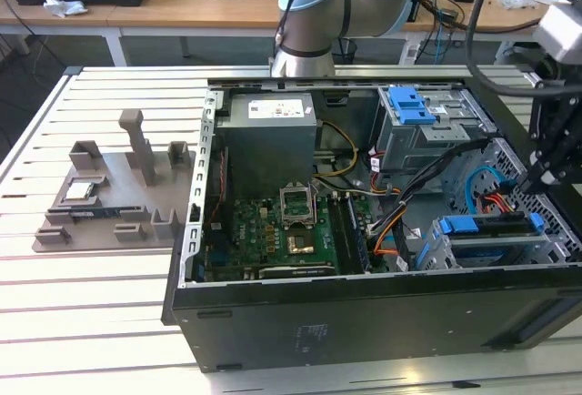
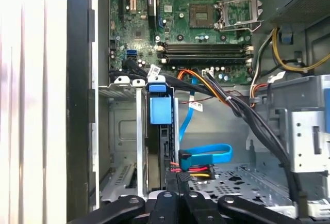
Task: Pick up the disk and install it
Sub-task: 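Insert the first disk wire, then insert the second disk wire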
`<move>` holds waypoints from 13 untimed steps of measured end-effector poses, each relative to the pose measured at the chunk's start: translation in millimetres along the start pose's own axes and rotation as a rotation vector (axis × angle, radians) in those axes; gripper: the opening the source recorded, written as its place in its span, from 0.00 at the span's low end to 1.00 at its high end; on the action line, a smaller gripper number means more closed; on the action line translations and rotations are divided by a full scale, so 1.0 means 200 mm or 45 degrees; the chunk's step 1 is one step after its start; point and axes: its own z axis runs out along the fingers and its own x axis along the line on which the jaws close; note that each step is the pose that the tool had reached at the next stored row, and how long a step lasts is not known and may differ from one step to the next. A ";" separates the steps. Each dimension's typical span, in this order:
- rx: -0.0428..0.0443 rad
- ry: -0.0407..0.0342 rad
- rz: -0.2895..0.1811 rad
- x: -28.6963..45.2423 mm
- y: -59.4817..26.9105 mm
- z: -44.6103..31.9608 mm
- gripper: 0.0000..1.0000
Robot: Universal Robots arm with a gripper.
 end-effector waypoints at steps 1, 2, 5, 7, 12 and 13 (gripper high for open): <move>0.000 0.0001 0.000 -0.001 0.001 -0.015 0.11; 0.000 0.0002 0.000 -0.001 0.002 -0.032 0.11; 0.000 -0.0003 0.000 -0.002 0.002 -0.037 0.11; 0.000 0.0001 0.000 -0.002 0.003 -0.038 0.11; 0.000 0.0002 0.000 -0.002 0.002 -0.038 0.24; 0.000 0.0001 0.000 -0.002 0.003 -0.038 0.29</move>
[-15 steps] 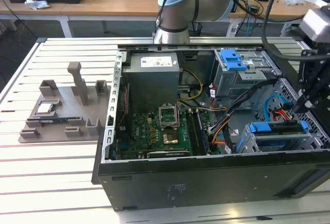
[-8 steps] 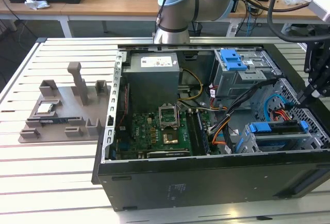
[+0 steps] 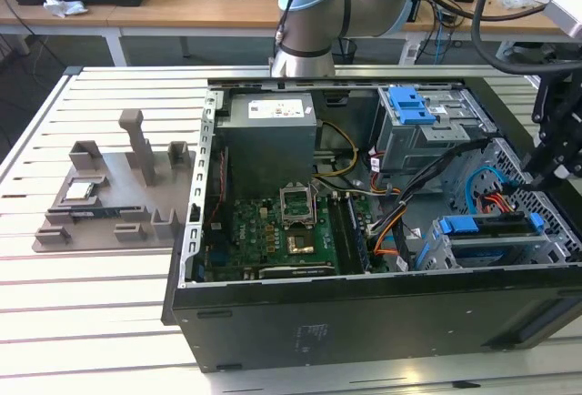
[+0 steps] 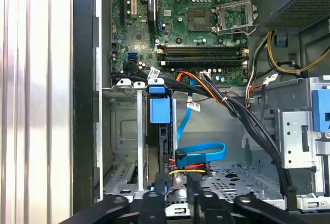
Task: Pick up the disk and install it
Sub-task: 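Insert the second disk wire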
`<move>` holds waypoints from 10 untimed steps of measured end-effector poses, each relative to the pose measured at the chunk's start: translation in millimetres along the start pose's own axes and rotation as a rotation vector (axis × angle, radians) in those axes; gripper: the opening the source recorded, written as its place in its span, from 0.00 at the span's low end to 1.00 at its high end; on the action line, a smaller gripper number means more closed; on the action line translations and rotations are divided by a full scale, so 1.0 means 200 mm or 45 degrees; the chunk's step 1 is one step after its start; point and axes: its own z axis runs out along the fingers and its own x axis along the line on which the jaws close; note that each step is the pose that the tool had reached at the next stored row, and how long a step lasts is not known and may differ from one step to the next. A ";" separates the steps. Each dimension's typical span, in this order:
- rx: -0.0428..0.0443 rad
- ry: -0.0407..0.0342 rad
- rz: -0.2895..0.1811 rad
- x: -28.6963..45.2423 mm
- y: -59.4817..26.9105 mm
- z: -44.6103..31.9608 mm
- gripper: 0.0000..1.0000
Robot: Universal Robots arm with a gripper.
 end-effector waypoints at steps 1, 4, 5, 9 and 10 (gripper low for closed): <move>0.000 -0.0001 0.000 0.000 0.000 0.000 0.36; 0.000 0.0003 0.000 0.000 0.022 0.004 0.36; 0.000 0.0002 0.000 0.001 0.052 0.016 0.36; 0.000 0.0001 0.000 0.003 0.057 0.087 0.36; 0.000 0.0001 0.000 0.003 0.057 0.097 0.36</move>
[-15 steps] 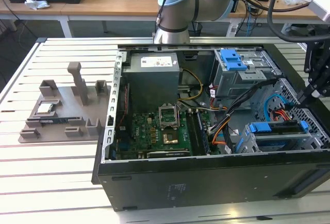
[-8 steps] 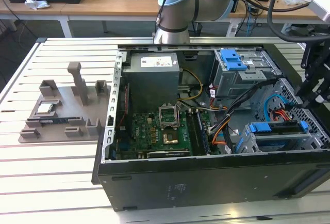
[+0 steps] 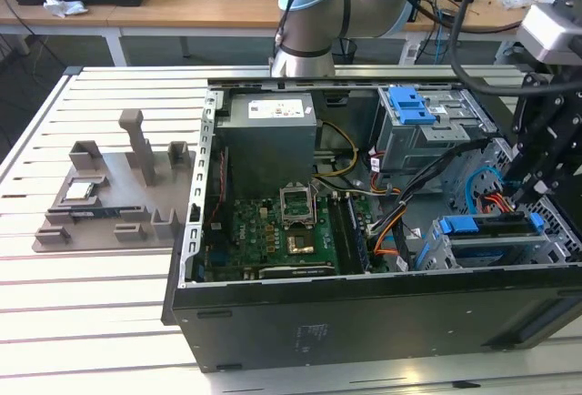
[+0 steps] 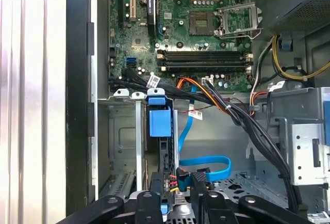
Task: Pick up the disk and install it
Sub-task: 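Insert the second disk wire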
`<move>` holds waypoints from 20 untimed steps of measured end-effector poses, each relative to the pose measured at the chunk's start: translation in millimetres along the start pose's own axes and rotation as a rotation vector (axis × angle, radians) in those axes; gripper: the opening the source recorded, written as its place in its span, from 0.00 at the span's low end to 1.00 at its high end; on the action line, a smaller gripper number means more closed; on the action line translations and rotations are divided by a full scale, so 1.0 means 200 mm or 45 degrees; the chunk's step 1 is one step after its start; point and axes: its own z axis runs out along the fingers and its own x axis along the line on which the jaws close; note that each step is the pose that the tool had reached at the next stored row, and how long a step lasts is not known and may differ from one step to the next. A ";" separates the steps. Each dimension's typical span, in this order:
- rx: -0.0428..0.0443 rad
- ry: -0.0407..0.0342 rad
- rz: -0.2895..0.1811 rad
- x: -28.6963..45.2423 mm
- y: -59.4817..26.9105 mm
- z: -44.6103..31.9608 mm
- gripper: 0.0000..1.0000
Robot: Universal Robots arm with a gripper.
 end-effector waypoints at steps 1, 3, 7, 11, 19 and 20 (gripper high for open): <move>0.000 0.0000 0.000 0.000 -0.001 0.010 0.36; 0.000 0.0000 0.000 0.000 -0.001 0.013 0.36; 0.000 0.0001 0.000 0.000 -0.001 0.013 0.35; 0.000 0.0001 0.000 0.000 -0.001 0.013 0.16; 0.000 0.0000 0.000 0.022 0.010 0.054 0.16; -0.001 0.0001 0.000 0.023 0.013 0.069 0.16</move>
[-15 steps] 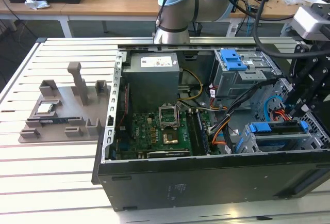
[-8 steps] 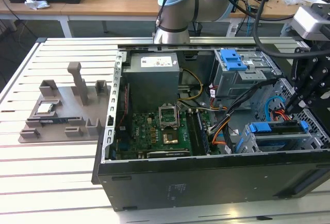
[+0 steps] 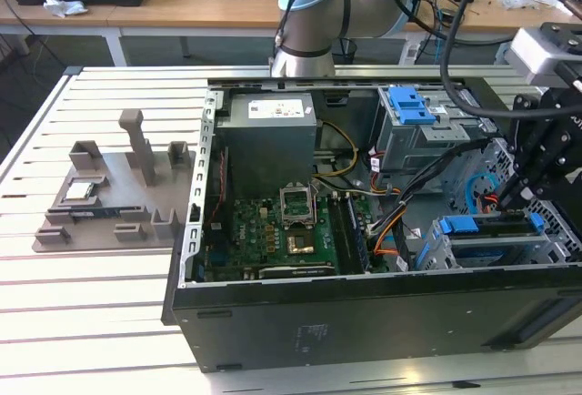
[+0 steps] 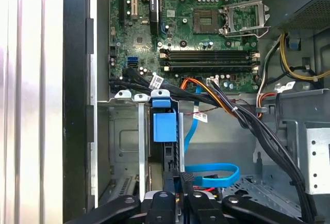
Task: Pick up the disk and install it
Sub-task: 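Insert the second disk wire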
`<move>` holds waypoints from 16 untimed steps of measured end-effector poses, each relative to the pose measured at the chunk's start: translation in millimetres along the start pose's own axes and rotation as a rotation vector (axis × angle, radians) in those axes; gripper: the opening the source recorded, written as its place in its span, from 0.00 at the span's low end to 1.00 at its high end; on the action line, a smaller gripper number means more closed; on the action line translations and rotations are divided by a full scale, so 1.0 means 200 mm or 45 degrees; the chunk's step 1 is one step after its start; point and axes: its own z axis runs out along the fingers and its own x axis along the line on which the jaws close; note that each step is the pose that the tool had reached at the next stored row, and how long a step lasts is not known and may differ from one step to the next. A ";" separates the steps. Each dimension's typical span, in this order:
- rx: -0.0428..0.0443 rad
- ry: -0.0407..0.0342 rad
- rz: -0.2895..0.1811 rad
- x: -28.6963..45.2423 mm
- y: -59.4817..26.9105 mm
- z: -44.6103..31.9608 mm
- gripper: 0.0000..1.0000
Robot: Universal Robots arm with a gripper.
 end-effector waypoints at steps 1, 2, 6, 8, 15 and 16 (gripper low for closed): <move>0.000 0.0002 0.000 0.000 0.001 0.006 0.16; 0.000 0.0000 0.000 0.001 0.001 0.011 0.16; 0.000 0.0001 0.000 0.002 0.000 0.032 0.16; 0.000 0.0000 -0.001 0.002 0.000 0.040 0.16; 0.000 0.0001 -0.001 0.002 -0.002 0.062 0.16; 0.000 0.0001 -0.001 0.003 -0.002 0.065 0.16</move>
